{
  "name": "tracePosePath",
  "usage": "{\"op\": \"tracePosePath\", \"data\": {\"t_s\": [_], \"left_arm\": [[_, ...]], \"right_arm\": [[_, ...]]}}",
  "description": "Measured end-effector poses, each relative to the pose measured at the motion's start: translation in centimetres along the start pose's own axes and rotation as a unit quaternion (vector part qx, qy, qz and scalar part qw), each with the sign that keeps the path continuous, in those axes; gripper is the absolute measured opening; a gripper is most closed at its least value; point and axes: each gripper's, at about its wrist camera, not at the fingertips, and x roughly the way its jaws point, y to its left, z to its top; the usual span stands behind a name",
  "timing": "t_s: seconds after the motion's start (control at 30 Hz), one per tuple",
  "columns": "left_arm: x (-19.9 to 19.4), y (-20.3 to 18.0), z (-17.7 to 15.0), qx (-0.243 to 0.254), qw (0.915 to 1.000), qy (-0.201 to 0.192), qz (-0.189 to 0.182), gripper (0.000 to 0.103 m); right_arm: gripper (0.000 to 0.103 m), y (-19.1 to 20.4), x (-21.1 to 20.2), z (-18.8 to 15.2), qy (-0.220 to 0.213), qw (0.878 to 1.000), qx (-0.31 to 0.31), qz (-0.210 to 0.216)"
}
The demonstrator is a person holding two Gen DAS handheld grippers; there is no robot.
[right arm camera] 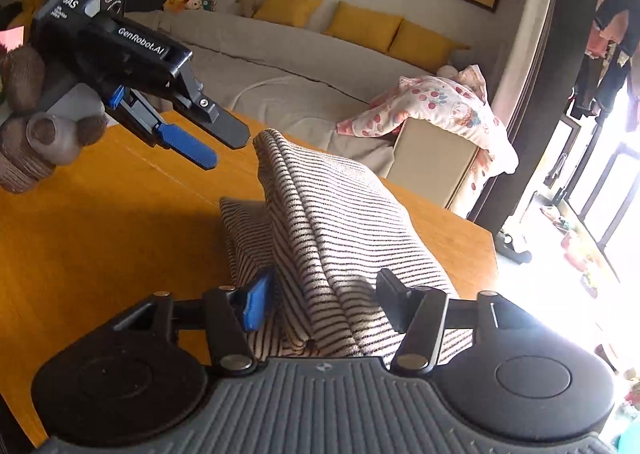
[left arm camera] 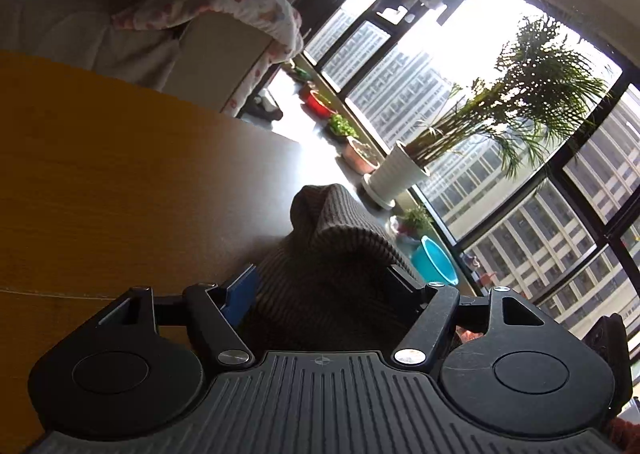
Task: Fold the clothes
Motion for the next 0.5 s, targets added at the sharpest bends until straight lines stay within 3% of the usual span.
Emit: {"op": "tracePosePath", "data": {"t_s": [0.13, 0.17, 0.2, 0.27, 0.33, 0.4, 0.5], "left_arm": [[-0.3, -0.7, -1.0, 0.004, 1.0000, 0.005, -0.006, 0.063], [-0.3, -0.9, -1.3, 0.005, 0.9999, 0.006, -0.008, 0.059], [-0.4, -1.0, -1.6, 0.006, 0.9999, 0.007, -0.009, 0.058], [-0.3, -1.4, -2.0, 0.008, 0.9998, 0.011, -0.012, 0.054], [0.5, -1.6, -2.3, 0.009, 0.9996, 0.019, -0.017, 0.051], [1.3, -1.9, -2.6, 0.010, 0.9993, 0.028, -0.022, 0.047], [2.6, -2.2, -3.1, 0.011, 0.9987, 0.041, -0.029, 0.044]], "right_arm": [[0.069, 1.8, 0.8, -1.0, -0.015, 0.998, -0.044, -0.038], [0.060, 1.9, 0.9, -1.1, -0.021, 0.998, -0.045, -0.042], [0.043, 1.7, 0.7, -1.0, -0.027, 0.998, -0.036, -0.045], [0.041, 1.5, 0.1, -0.7, -0.036, 0.998, -0.033, -0.050], [0.044, 1.8, 0.3, -0.8, -0.030, 0.995, -0.058, -0.070], [0.068, 2.3, 1.0, -1.5, -0.020, 0.992, -0.078, -0.096], [0.072, 2.6, 1.4, -2.5, -0.028, 0.989, -0.099, -0.110]]}}
